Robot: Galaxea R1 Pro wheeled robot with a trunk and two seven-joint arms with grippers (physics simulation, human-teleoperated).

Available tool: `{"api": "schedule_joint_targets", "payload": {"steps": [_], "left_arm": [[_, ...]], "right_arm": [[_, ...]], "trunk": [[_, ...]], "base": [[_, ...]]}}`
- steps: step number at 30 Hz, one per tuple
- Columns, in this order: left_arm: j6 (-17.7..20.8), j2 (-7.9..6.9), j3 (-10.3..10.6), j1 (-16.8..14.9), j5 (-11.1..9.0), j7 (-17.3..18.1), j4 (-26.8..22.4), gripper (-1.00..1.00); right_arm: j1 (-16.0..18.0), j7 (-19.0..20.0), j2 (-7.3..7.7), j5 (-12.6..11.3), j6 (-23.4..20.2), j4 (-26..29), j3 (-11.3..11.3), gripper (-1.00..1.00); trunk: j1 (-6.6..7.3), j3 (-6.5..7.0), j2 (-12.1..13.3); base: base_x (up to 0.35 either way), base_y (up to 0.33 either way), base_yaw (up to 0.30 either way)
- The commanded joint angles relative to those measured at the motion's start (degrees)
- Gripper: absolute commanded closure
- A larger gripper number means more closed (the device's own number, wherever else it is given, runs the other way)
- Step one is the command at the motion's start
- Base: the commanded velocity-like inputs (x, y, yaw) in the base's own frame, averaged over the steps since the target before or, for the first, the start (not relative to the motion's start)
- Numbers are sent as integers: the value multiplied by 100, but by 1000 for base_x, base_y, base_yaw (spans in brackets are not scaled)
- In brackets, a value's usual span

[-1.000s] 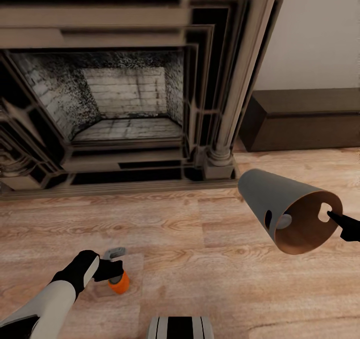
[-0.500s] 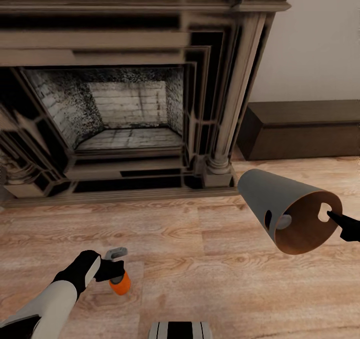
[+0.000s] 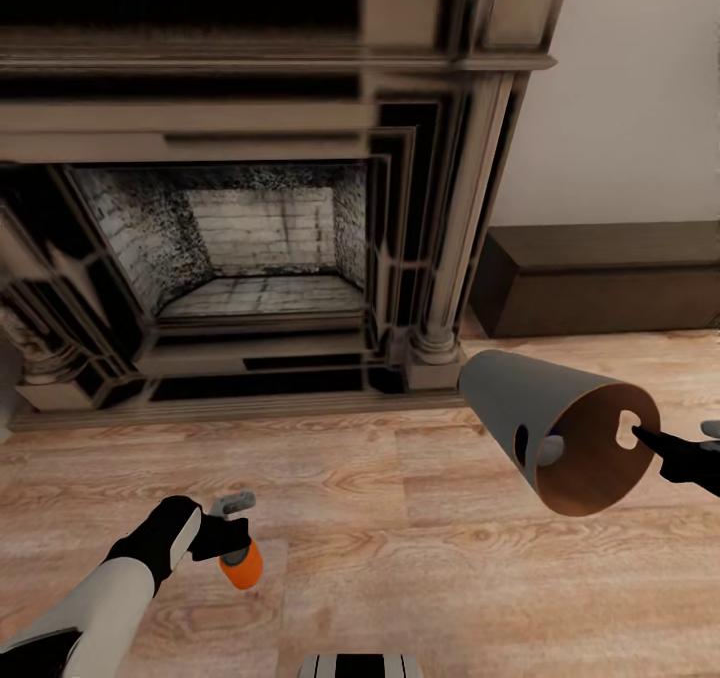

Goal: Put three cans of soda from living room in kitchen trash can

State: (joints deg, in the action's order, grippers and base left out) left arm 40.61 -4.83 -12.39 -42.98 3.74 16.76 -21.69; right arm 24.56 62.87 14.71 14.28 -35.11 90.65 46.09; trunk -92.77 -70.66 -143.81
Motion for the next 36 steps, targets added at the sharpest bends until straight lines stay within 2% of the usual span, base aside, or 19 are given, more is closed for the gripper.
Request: {"api": "schedule_joint_targets", "payload": {"steps": [1,4,6,8,9,10,11,12,13,14,16,19,24,27,30,35,36], "left_arm": [[55,0,0,-10,14,15,-2,100],[124,-3,6,-20,15,40,-101,100],[280,-26,20,-24,20,111,-293,100],[355,-27,24,-25,20,185,-363,100],[429,-27,41,-28,24,275,-448,100],[471,-29,63,-29,25,321,-496,100],[583,-37,147,-33,27,413,-592,100],[780,-49,402,-39,29,580,-745,100],[887,-58,635,-41,29,743,-868,100],[933,-63,752,-41,30,846,-941,100],[1159,-130,1094,-43,30,1356,-1302,100],[1362,-245,1266,-44,30,1759,-1615,100],[1453,-302,1398,-51,37,2140,-1762,100],[1488,-321,1523,-53,38,2356,-1852,100],[1573,-398,1633,-55,39,2827,-2028,100],[1614,-424,1794,-53,39,3219,-2203,100],[1620,-426,1819,-53,39,3341,-2259,100]], "right_arm": [[-3,25,12,-44,-71,5,-14,100],[-9,30,47,-20,-162,5,-74,100],[-56,42,303,-3,-371,6,-135,100],[-131,51,481,0,-500,6,-213,100],[-230,88,673,1,-664,6,-327,100],[-276,128,769,2,-755,6,-385,100],[-346,259,958,3,-950,6,-492,100],[-409,497,1219,5,-1244,6,-634,100],[-434,605,1361,8,-1394,6,-754,100],[-443,643,1424,14,-1449,6,-823,100],[-464,749,1620,272,-1613,5,-1140,100],[-471,895,1717,667,-1751,1,-1355,100],[-470,1164,1756,1077,-2008,-2,-1453,100],[-468,1205,1759,1161,-2106,-3,-1582,100],[-460,1222,1760,1307,-2339,-8,-1975,100],[-442,1228,1716,1461,-2489,-11,-2208,100],[-434,1227,1704,1474,-2489,-11,-2323,100]], "trunk": [[3,23,1],[11,90,5],[16,134,8],[21,179,11],[23,201,12],[26,223,13],[29,245,15],[31,267,16],[34,289,17],[36,311,19],[42,356,21],[49,422,25],[62,533,32],[70,599,36],[78,666,40],[91,777,47],[93,799,48]], "base": [[0,0,0],[0,0,0],[0,0,0],[0,0,0],[0,0,0],[0,0,0],[0,0,0],[0,0,0],[0,0,0],[0,0,0],[0,0,0],[0,0,0],[0,0,0],[0,0,0],[0,0,0],[0,0,0],[0,0,0]]}}
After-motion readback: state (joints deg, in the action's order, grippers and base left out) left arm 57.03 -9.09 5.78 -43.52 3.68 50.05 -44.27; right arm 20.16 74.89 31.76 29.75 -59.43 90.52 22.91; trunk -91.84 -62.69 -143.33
